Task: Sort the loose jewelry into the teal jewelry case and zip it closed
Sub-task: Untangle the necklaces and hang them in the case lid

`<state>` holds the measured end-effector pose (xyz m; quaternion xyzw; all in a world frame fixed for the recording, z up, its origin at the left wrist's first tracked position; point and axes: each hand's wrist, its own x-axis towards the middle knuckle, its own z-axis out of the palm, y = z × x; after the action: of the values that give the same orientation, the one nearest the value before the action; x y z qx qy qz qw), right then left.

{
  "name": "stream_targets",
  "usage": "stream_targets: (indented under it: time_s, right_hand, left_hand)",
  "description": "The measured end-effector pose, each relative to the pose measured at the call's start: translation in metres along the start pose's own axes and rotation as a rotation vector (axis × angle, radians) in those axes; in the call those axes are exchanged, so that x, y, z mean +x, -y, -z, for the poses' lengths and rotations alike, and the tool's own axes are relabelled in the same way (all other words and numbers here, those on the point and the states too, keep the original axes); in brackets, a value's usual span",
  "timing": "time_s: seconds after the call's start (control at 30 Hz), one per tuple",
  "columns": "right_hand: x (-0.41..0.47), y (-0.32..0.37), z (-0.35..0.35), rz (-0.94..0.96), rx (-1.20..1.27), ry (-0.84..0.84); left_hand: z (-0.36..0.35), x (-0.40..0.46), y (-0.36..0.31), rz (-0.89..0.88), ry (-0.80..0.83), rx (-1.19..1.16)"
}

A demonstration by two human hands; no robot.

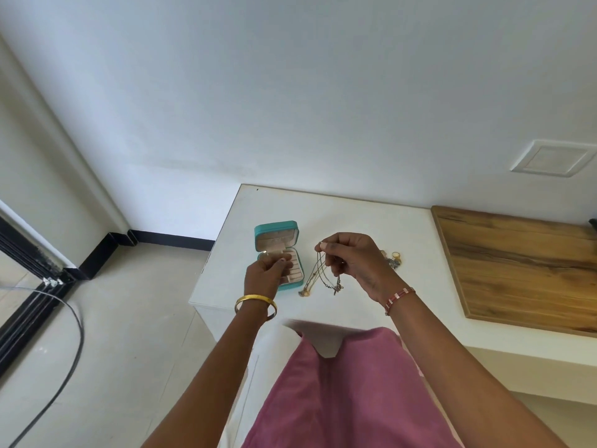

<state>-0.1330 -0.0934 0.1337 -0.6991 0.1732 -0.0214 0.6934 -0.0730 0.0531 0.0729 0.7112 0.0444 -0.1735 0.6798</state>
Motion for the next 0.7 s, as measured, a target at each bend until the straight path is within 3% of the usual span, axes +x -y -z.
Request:
stream_targets:
  time_s: [0.13, 0.23, 0.53, 0.7]
  right_hand:
    - [0.016, -0.006, 0.001, -0.014, -0.018, -0.020]
    - [0.032, -0.013, -0.001, -0.032, -0.025, -0.012]
    - [0.091, -0.036, -0.016, -0.064, -0.001, 0.026]
    - [0.113, -0.051, -0.029, -0.079, -0.023, 0.032]
  left_hand:
    - [0.007, 0.034, 0.012, -0.023, -0.191, 0.156]
    - [0.006, 0.058, 0.016, -0.060, -0.244, 0.207]
    - [0.012, 0.120, 0.031, -0.343, -0.150, 0.424]
    - [0.012, 0.135, 0.032, -0.388, -0.154, 0.375]
